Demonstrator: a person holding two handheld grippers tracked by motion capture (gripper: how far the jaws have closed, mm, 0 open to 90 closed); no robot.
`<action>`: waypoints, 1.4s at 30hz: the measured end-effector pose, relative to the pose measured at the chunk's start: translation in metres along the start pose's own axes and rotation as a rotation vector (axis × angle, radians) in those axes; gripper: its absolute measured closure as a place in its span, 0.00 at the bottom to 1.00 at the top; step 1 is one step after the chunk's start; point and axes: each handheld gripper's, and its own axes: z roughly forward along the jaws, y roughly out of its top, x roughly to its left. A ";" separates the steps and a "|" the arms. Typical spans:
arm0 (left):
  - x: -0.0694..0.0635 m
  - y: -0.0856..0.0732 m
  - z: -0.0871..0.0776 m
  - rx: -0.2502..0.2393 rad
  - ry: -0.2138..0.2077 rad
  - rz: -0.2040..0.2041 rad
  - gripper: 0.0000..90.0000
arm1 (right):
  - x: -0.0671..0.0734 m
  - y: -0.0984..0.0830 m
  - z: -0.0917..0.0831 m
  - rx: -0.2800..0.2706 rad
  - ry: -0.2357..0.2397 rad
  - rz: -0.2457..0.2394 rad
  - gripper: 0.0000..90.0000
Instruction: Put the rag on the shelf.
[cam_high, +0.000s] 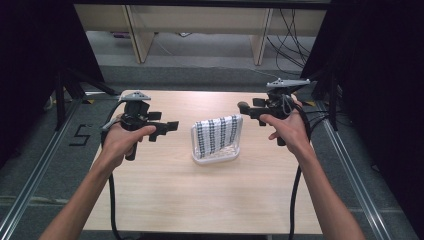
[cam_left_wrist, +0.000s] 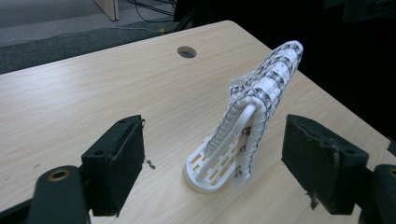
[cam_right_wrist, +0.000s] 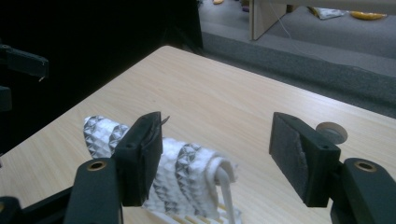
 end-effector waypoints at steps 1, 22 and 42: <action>0.000 0.000 0.000 0.000 0.000 0.000 0.23 | 0.000 0.000 0.000 0.000 0.000 0.000 0.40; -0.020 -0.037 -0.025 -0.016 -0.011 0.050 0.23 | 0.013 -0.025 -0.029 -0.004 -0.003 -0.044 0.38; -0.039 -0.060 -0.047 -0.017 -0.015 0.098 0.23 | 0.022 -0.048 -0.050 -0.025 -0.007 -0.063 0.37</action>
